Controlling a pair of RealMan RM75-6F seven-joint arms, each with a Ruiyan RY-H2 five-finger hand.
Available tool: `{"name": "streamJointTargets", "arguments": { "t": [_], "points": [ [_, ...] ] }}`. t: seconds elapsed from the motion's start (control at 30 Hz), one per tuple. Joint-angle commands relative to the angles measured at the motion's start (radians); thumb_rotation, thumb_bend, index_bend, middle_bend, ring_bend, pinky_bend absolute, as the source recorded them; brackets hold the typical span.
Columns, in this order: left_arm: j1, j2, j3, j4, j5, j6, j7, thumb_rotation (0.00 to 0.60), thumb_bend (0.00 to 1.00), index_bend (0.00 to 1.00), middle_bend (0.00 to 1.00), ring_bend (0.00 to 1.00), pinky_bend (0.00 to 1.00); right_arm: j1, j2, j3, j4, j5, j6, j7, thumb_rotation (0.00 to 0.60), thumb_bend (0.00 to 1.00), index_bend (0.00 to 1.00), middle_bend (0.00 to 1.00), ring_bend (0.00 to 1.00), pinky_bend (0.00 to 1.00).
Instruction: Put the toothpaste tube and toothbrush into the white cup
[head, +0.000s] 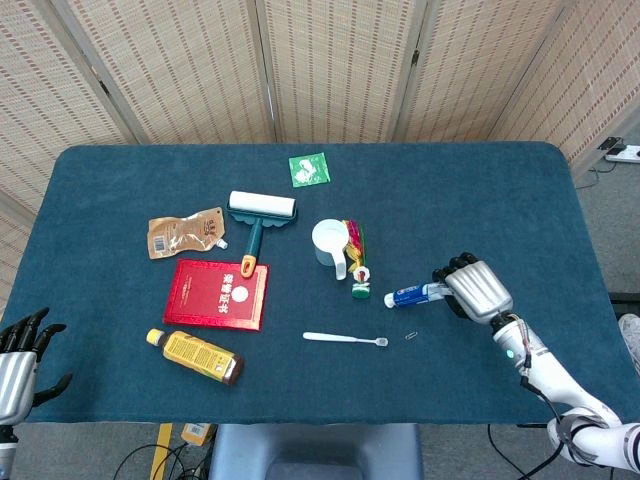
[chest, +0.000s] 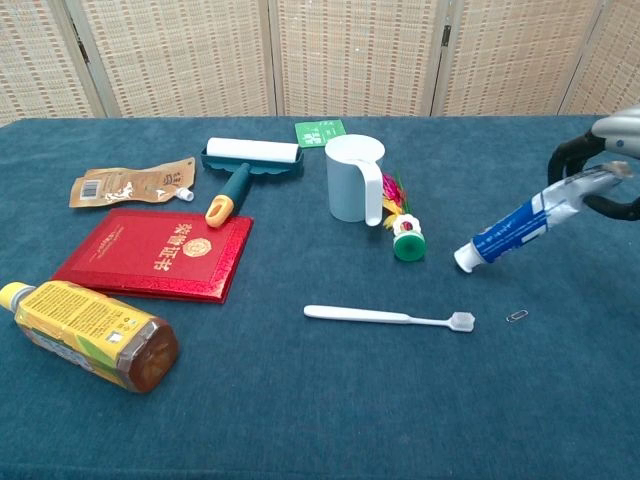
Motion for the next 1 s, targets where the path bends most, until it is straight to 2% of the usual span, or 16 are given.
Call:
{"name": "streamJointTargets", "arguments": {
  "t": [0.03,0.27,0.63,0.77,0.93,1.0],
  "points": [
    [-0.002,-0.003,0.001,-0.007,0.002,-0.002,0.010,0.600,0.24,0.28,0.11,0.13,0.17,-0.011,0.038,-0.004,0.006,0.007,0.002,0.014,0.600,0.45,0.65,0.62,0.30,0.24],
    [-0.004,-0.005,0.001,-0.021,0.001,-0.003,0.029,0.600,0.24,0.28,0.11,0.13,0.17,-0.007,0.101,-0.013,0.012,0.019,-0.034,0.002,0.600,0.45,0.65,0.62,0.30,0.24],
    [-0.004,-0.004,0.003,-0.021,-0.003,-0.005,0.030,0.600,0.24,0.28,0.11,0.13,0.17,0.051,0.066,-0.002,-0.007,0.023,-0.096,-0.064,0.600,0.45,0.64,0.58,0.30,0.24],
    [0.004,-0.002,0.005,-0.019,-0.007,0.001,0.020,0.600,0.24,0.28,0.11,0.13,0.17,0.074,0.050,0.007,-0.038,0.020,-0.105,-0.090,0.600,0.38,0.51,0.52,0.27,0.24],
    [0.011,-0.001,0.007,-0.011,-0.009,0.009,0.009,0.600,0.24,0.28,0.11,0.13,0.17,0.102,0.028,0.022,-0.088,-0.001,-0.107,-0.084,0.600,0.26,0.24,0.35,0.17,0.21],
    [0.013,-0.001,0.007,-0.009,-0.007,0.012,0.006,0.600,0.24,0.28,0.11,0.13,0.17,0.115,0.017,0.027,-0.101,-0.004,-0.115,-0.085,0.600,0.23,0.17,0.31,0.16,0.21]
  ]
}}
